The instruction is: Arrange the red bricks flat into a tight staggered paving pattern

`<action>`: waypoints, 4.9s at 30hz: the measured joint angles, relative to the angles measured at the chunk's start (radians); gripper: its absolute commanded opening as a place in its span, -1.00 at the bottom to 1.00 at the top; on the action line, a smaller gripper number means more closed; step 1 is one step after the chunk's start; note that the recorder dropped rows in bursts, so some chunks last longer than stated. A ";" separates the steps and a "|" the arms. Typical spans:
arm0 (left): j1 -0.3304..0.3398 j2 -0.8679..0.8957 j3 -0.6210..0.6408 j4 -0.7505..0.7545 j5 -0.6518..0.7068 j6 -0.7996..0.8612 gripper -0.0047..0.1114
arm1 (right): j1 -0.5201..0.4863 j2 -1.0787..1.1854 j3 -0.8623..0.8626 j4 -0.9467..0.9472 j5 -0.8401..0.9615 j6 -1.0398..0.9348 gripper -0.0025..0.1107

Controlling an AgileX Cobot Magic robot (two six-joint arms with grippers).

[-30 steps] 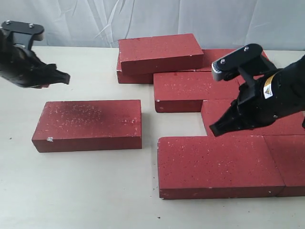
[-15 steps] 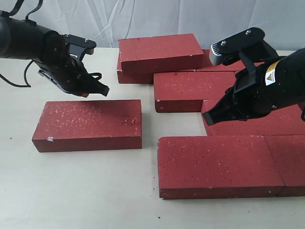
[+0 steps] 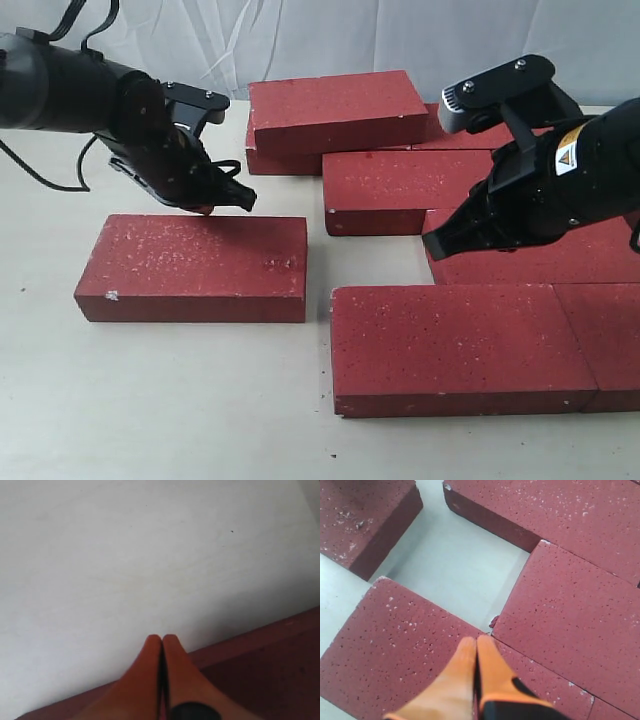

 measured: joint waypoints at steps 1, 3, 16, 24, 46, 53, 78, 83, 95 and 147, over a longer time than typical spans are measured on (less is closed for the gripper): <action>0.003 0.000 -0.002 0.000 -0.002 0.000 -0.92 | 0.000 0.000 0.000 0.000 0.000 0.000 -0.97; 0.018 -0.002 -0.012 0.000 -0.002 -0.004 -0.92 | 0.000 0.000 0.000 0.000 0.000 0.000 -0.97; 0.294 -0.215 0.119 0.091 0.258 -0.036 -0.92 | 0.000 0.000 0.000 0.058 0.000 -0.074 -0.97; 0.312 -0.219 0.264 -0.087 0.250 0.047 -0.92 | 0.000 0.000 0.000 0.157 0.000 -0.150 -0.97; 0.311 -0.221 0.326 -0.402 0.167 0.228 -0.92 | 0.000 0.000 0.000 0.160 -0.008 -0.162 -0.97; 0.235 -0.227 0.330 -0.338 0.144 0.265 -0.92 | 0.000 0.000 0.000 0.167 -0.020 -0.164 -0.97; 0.260 -0.228 0.333 -0.305 0.030 0.265 -0.92 | 0.054 0.800 -0.836 0.282 0.265 -0.243 -0.97; 0.260 -0.228 0.333 -0.305 0.030 0.265 -0.92 | 0.072 0.913 -0.943 0.262 0.269 -0.229 -0.97; 0.260 -0.228 0.333 -0.305 0.027 0.273 -0.92 | 0.072 0.985 -1.023 0.184 0.323 -0.183 -0.97; 0.260 -0.228 0.333 -0.332 0.065 0.273 -0.92 | 0.227 0.728 -0.608 0.121 0.370 -0.272 -0.97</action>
